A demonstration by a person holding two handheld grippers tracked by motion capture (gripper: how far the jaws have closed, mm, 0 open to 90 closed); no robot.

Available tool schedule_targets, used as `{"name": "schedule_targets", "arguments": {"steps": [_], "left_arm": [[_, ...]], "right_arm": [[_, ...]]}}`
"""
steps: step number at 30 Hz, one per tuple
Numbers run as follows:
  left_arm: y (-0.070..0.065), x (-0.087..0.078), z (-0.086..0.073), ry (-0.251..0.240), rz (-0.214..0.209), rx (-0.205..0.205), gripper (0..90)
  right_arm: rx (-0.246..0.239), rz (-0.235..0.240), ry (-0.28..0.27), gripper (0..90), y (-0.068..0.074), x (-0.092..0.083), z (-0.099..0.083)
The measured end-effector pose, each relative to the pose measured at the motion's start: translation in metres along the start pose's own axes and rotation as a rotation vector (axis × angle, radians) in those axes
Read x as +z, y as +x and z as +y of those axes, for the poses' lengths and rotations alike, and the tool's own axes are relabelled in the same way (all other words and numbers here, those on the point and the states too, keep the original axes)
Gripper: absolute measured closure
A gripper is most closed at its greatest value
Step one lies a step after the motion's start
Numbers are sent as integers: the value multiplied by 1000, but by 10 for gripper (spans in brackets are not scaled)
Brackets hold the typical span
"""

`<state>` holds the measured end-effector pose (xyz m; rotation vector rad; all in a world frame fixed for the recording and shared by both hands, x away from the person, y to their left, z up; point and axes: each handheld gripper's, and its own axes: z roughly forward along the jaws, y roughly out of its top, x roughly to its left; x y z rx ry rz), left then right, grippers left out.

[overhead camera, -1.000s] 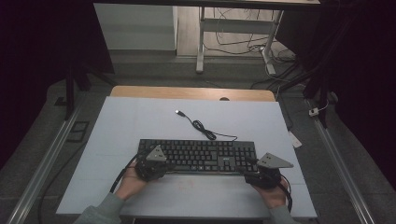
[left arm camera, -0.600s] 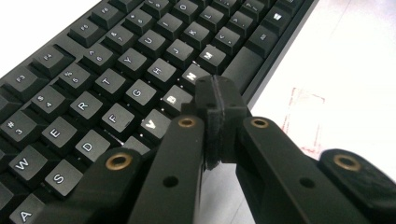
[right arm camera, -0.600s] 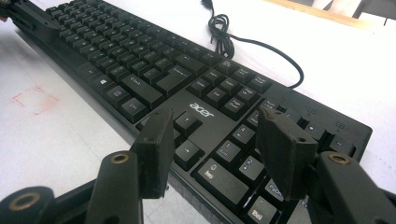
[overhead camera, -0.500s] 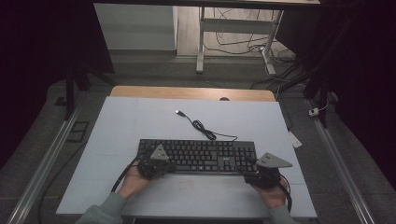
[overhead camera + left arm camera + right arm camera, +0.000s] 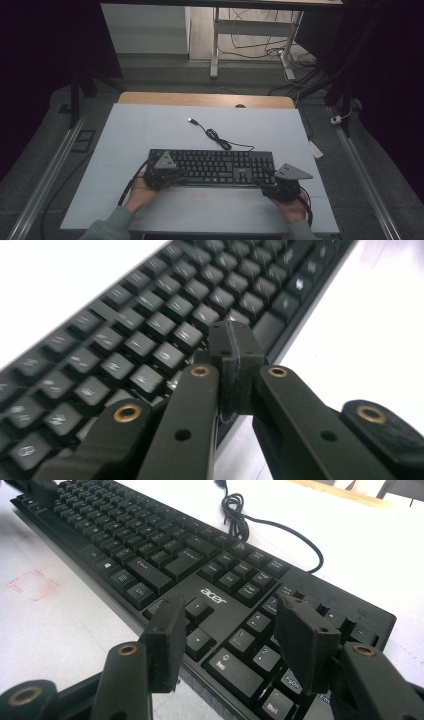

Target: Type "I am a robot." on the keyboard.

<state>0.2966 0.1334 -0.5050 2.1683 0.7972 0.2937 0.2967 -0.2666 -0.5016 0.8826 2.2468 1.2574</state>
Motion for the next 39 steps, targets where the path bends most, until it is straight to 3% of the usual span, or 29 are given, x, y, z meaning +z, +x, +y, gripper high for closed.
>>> {"name": "schedule_targets", "arguments": {"steps": [3, 8, 15, 25, 39], "left_arm": [[4, -6, -1, -27, 15, -24, 857], [7, -16, -2, -51, 53, -57, 541], [14, -26, -5, -57, 92, -86, 415], [26, -33, -11, -60, 118, -136, 353], [39, -35, -18, -56, 159, -168, 366]], "right_arm": [[0, -4, 2, 465, -1, 0, 0], [-7, -5, -2, 465, -1, -1, 0], [-11, -4, 1, 463, -2, 1, -2], [-29, -8, 17, 461, -1, 2, -2], [-26, -4, 20, 456, -1, 2, -2]]}}
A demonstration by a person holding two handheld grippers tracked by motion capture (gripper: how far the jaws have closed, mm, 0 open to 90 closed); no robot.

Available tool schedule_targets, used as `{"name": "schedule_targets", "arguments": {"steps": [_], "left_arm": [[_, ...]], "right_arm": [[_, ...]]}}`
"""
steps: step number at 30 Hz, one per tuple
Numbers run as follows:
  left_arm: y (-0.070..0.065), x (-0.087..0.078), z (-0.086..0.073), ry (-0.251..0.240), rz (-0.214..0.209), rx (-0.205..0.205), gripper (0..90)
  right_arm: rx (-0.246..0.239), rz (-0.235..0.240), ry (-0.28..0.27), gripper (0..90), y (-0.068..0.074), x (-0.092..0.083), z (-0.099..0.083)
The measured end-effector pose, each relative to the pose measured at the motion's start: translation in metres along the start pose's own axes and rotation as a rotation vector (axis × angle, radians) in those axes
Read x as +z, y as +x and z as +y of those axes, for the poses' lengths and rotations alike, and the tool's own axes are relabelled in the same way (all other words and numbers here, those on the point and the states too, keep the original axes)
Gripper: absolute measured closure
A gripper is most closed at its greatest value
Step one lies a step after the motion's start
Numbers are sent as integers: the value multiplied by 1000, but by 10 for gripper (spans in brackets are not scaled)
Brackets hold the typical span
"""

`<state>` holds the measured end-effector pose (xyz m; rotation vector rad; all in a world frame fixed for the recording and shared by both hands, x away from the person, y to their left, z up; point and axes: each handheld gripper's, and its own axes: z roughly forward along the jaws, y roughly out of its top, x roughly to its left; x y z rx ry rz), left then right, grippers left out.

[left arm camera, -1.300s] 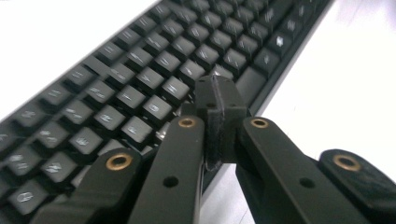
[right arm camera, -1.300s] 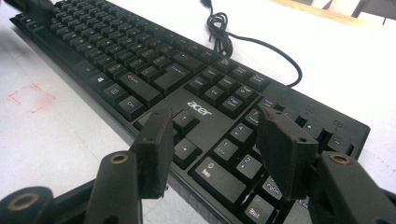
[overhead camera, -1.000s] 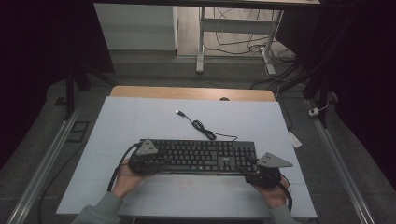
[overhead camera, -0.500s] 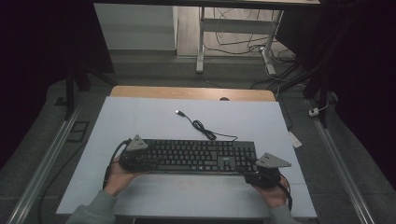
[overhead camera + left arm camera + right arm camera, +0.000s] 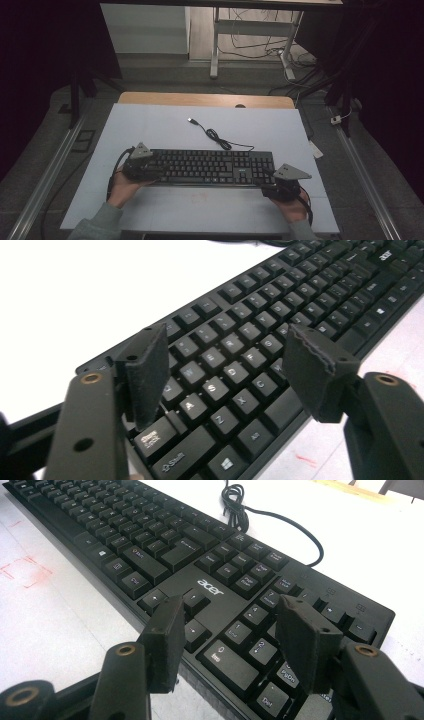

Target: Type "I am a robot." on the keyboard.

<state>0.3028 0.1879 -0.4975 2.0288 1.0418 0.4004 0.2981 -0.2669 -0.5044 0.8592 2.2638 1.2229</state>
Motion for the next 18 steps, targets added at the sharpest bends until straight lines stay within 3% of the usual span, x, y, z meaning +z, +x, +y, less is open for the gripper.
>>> {"name": "schedule_targets", "arguments": {"steps": [11, 18], "left_arm": [[10, 7, -7, 18, 35, -14, 423], [12, 13, -12, 22, 50, -16, 529]], "right_arm": [[-8, 3, 7, 453, 0, 1, 0], [-13, 6, 14, 450, 2, 3, 0]]}}
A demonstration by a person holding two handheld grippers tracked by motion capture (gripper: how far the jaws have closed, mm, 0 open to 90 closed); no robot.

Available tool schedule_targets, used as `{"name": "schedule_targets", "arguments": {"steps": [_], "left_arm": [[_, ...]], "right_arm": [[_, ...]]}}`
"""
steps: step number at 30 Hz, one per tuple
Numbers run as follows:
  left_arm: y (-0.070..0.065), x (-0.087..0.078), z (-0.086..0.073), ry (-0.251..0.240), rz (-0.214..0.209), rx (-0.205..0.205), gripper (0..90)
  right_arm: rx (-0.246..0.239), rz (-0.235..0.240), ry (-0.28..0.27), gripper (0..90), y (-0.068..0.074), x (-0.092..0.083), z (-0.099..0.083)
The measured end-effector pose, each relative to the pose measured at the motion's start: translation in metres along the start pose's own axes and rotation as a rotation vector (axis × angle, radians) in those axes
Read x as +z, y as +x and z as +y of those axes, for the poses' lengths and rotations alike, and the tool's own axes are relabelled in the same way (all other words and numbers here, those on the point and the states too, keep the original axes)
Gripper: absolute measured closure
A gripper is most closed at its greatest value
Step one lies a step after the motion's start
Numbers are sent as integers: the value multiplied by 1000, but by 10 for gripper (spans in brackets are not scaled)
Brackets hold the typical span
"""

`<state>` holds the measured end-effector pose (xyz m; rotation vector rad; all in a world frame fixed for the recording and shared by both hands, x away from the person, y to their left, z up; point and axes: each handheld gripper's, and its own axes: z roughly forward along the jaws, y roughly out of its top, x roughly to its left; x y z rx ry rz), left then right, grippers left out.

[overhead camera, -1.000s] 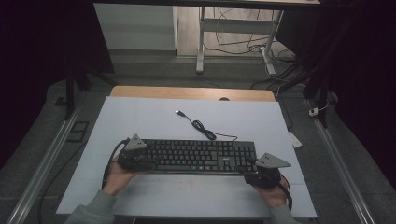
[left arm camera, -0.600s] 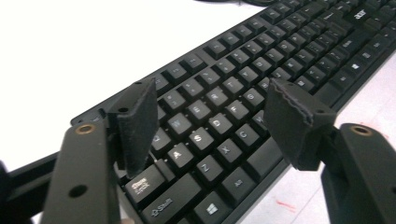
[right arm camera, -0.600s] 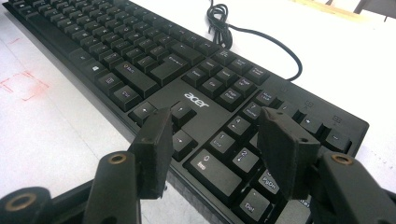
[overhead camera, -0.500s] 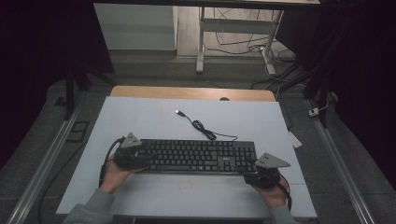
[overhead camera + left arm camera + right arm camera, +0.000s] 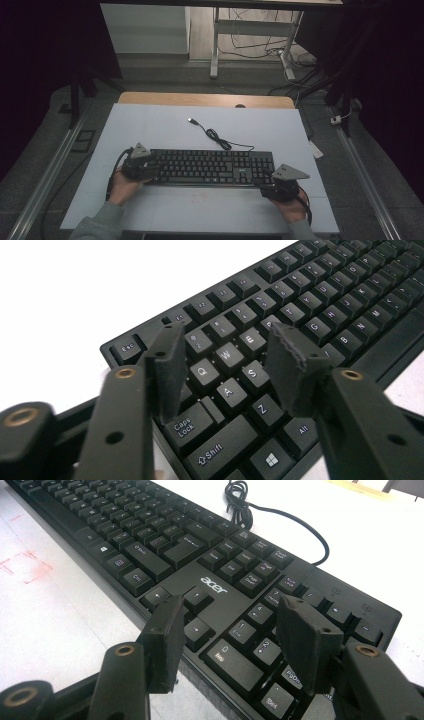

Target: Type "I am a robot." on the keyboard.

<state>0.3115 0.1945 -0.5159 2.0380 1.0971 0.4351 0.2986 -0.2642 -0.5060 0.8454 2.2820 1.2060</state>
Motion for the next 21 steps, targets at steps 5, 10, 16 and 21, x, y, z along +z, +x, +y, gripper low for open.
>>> {"name": "schedule_targets", "arguments": {"steps": [5, 10, 16, 21], "left_arm": [[-2, 2, -1, 12, -6, 14, 665], [-5, 6, -1, 51, -13, 44, 837], [-5, 10, -2, 82, -6, 62, 887], [-4, 9, -2, 87, 4, 53, 887]], "right_arm": [[-4, -1, 6, 449, 1, 0, 0], [-5, -3, 7, 448, 0, 1, 0], [-8, -2, 15, 447, 0, 1, 0], [-7, -2, 16, 446, 1, 2, -1]]}}
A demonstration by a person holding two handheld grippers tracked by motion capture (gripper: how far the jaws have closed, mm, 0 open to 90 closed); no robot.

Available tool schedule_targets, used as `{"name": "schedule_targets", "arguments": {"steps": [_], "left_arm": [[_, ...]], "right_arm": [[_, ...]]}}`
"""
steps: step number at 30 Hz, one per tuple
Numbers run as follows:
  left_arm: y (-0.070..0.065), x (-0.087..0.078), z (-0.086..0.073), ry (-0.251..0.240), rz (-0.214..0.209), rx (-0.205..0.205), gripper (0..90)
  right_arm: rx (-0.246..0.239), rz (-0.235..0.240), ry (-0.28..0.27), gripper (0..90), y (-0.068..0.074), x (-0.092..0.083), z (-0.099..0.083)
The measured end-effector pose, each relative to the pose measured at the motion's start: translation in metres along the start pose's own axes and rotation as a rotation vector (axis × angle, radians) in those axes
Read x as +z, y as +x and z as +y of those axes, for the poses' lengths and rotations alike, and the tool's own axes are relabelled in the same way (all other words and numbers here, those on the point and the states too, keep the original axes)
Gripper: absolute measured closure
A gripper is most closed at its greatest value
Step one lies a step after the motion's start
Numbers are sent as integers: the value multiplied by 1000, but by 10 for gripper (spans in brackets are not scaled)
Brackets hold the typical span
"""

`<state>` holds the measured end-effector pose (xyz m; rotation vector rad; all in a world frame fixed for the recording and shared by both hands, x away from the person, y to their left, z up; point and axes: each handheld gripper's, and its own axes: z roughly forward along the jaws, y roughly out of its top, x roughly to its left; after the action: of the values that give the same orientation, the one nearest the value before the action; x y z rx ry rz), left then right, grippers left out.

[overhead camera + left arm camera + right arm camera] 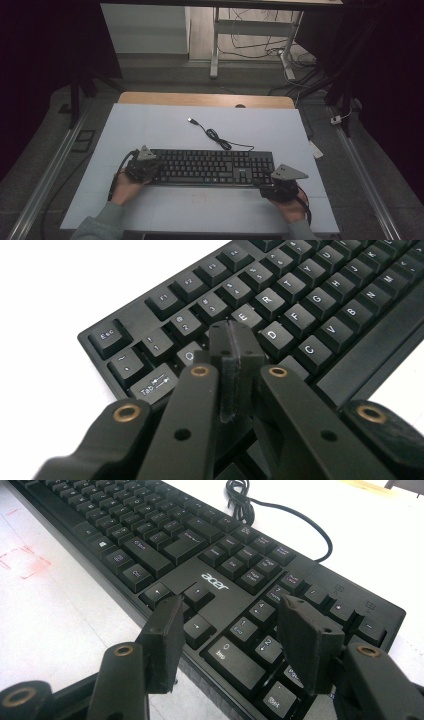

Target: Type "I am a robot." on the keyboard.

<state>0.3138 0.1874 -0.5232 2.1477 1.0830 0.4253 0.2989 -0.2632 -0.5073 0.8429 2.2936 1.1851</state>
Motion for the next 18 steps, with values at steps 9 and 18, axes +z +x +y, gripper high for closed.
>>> {"name": "schedule_targets", "arguments": {"steps": [9, 18], "left_arm": [[1, 0, -1, 13, -2, -13, 888], [1, 1, -1, 10, -5, -13, 888]], "right_arm": [[1, -3, 5, 445, 0, 0, 0], [-2, -2, 5, 444, 0, 1, 0]]}}
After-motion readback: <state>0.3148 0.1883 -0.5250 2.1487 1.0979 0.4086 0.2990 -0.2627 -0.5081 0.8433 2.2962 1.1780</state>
